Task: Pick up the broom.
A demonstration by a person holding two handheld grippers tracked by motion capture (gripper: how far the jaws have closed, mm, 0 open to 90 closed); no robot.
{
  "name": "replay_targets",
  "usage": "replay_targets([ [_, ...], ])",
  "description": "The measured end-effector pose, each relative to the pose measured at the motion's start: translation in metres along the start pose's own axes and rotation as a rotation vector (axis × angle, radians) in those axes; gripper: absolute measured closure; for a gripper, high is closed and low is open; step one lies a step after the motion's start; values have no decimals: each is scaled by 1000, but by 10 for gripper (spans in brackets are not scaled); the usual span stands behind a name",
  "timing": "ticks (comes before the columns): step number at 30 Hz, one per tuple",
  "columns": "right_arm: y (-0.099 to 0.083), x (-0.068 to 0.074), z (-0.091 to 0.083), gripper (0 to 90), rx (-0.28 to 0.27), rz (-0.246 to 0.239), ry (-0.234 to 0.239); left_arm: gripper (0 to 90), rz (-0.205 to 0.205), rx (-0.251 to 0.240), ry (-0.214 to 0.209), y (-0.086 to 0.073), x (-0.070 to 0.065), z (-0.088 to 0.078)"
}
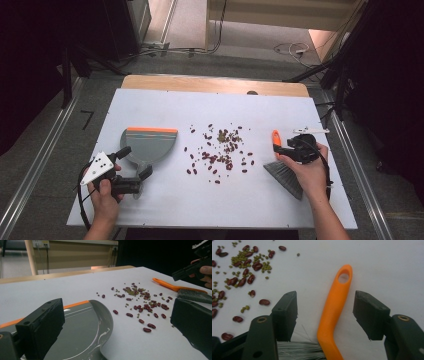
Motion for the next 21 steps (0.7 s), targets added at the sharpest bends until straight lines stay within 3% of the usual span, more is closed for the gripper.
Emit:
replay_targets([
  [1,-3,-1,6,402,37,-1,-28,0,0,0,2,0,0,0],
  [8,-5,-5,16,454,98,2,-52,0,-2,1,1,0,0,0],
  [10,-6,-7,20,444,118,42,-41,0,-2,3,0,0,0,0],
  [14,-11,-9,25,450,159,64,-48,0,-3,3,0,0,0,0],
  [21,-15,1,31,510,175,-15,-139,0,-1,5,0,0,1,0],
])
Point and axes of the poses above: each handheld gripper's, and its own axes: z roughly forward along the jaws, y roughly out of its top, x roughly to its left, the point moved 7 cm from there along z, roughly forward along the jaws, and after that the axes turned 8 degrees about -x, right-handed, at the moved point
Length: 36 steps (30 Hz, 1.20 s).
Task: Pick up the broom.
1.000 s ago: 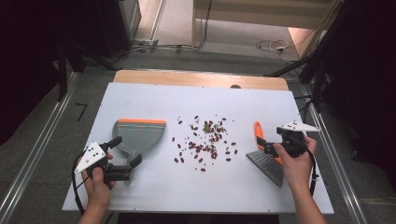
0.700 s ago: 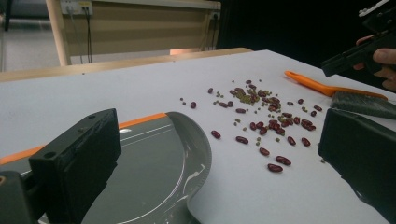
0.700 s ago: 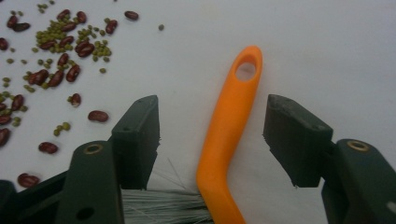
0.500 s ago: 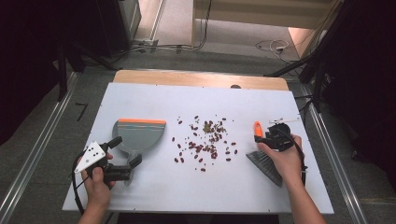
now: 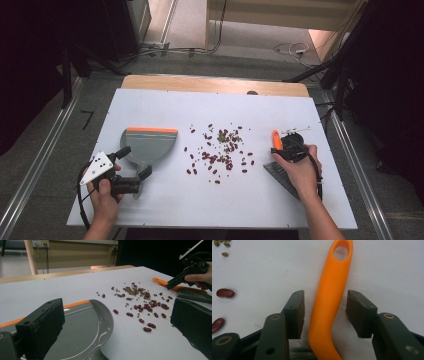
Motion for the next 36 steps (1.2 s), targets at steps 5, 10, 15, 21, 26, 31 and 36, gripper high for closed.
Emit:
replay_targets([
  [5,0,0,0,518,7,34,6,0,4,-1,-5,1,-2,1],
  [10,0,0,1,533,8,41,4,0,6,-2,-8,1,-3,0],
  [15,1,-2,0,622,20,68,-9,0,7,-4,-7,2,-2,-1],
  [21,1,-5,0,669,12,94,4,0,10,-5,-5,3,-2,-1],
  [26,-2,-6,-2,673,-48,123,29,0,46,3,-4,5,-8,1],
  [31,-3,-9,-13,674,-145,136,23,0,67,5,-15,8,-16,3],
  [36,-2,-12,-34,675,-287,152,12,0,78,-8,-23,13,-24,6],
])
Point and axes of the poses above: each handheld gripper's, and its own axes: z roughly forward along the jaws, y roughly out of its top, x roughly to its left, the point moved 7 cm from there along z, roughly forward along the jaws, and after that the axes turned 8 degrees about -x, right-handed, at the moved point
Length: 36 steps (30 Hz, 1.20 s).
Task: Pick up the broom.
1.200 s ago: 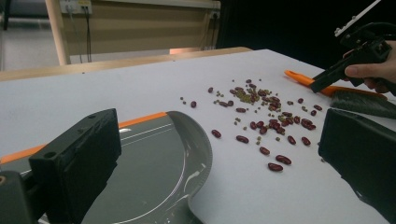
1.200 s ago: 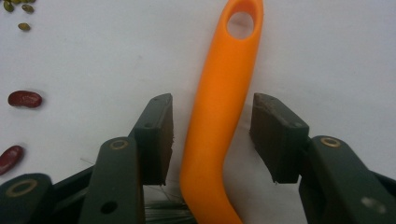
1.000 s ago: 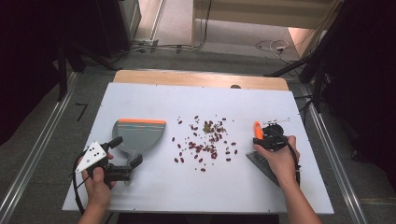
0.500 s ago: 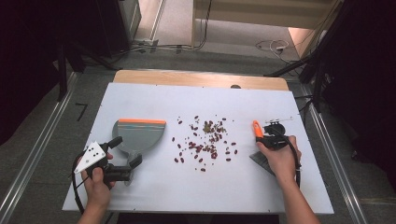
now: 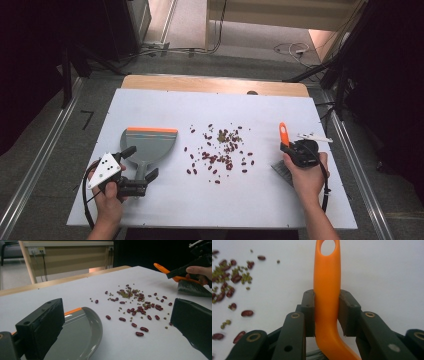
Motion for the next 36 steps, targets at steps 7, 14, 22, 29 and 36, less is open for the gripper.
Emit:
replay_targets([
  [7,5,-1,-25,676,-176,18,14,0,13,-14,-15,7,-10,3],
  [14,15,4,-48,677,-303,57,22,0,20,-38,-19,16,-14,4],
  [22,26,12,-64,679,-397,50,38,0,34,-52,-25,23,-22,6],
  [29,39,20,-80,680,-451,61,94,0,31,-64,-65,37,-31,12],
  [36,53,40,-97,682,-508,42,149,0,39,-56,-107,39,-49,24],
])
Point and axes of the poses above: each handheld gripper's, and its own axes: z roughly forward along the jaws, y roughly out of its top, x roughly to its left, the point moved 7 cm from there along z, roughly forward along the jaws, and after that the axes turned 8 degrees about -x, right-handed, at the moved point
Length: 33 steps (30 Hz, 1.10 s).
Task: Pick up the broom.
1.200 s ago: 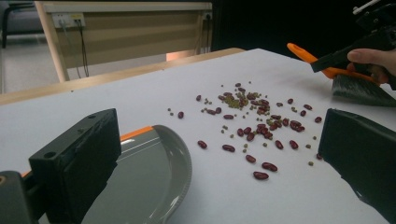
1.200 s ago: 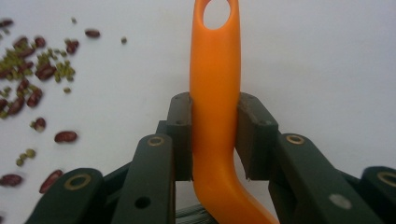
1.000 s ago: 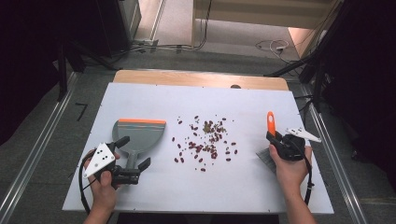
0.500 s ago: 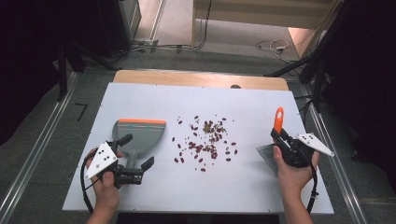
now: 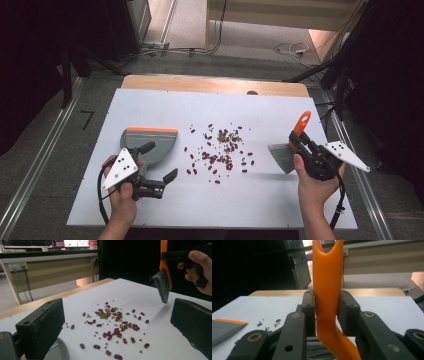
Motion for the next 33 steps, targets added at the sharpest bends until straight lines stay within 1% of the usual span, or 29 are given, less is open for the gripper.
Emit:
replay_targets([
  [1,0,0,0,682,0,0,0,0,2,2,-8,0,-3,2],
  [2,3,4,-1,682,-13,-5,7,0,4,3,-17,0,-7,5],
  [4,7,13,-2,682,-21,-5,32,0,6,5,-30,1,-13,9],
  [5,11,22,-3,682,-33,-4,51,0,2,4,-39,1,-17,12],
  [6,12,27,-3,682,-33,-6,65,0,4,7,-44,1,-20,14],
  [7,12,27,-3,682,-33,-6,65,0,2,7,-50,2,-24,17],
  [9,14,36,-4,682,-43,-2,85,0,-4,18,-71,2,-32,22],
  [11,15,46,-4,682,-43,4,108,0,2,28,-79,1,-40,28],
  [12,15,55,-4,682,-44,5,132,0,-8,30,-94,0,-44,31],
  [13,15,61,-5,682,-45,1,143,0,-15,36,-104,-1,-47,33],
  [14,15,61,-5,682,-45,1,143,0,-24,44,-109,-2,-50,36],
  [15,16,72,-6,682,-49,3,171,8,-33,49,-116,-4,-53,39],
  [17,16,84,-8,682,-53,1,203,25,-42,65,-119,-6,-59,44],
  [18,16,84,-8,682,-53,1,203,25,-47,70,-121,-7,-62,46],
  [19,16,98,-9,682,-54,-10,232,36,-59,74,-129,-8,-65,48],
  [21,15,112,-11,682,-53,-11,266,53,-74,84,-137,-10,-70,53],
  [22,15,118,-12,682,-52,-11,279,61,-81,97,-149,-12,-75,57],
  [23,15,118,-12,682,-52,-11,279,63,-81,97,-149,-12,-75,57],
  [24,15,123,-13,682,-51,-8,295,63,-83,100,-154,-13,-77,58],
  [25,15,135,-15,682,-52,-8,325,78,-92,100,-161,-13,-79,60],
  [26,15,135,-15,682,-52,-8,325,78,-98,102,-172,-14,-80,60],
  [27,14,143,-17,682,-55,-4,346,103,-108,101,-186,-14,-81,61],
  [28,14,148,-18,683,-50,-5,359,114,-115,97,-197,-14,-83,61],
  [29,14,148,-18,683,-50,-5,359,114,-122,98,-205,-14,-85,62],
  [30,13,152,-19,682,-53,-7,369,123,-128,100,-217,-14,-86,62],
  [31,12,160,-20,682,-49,-8,391,140,-130,101,-221,-14,-87,62],
  [32,12,160,-20,682,-49,-8,391,140,-137,100,-225,-14,-88,63],
  [33,10,167,-22,682,-44,-7,407,170,-153,84,-231,-13,-90,63],
])
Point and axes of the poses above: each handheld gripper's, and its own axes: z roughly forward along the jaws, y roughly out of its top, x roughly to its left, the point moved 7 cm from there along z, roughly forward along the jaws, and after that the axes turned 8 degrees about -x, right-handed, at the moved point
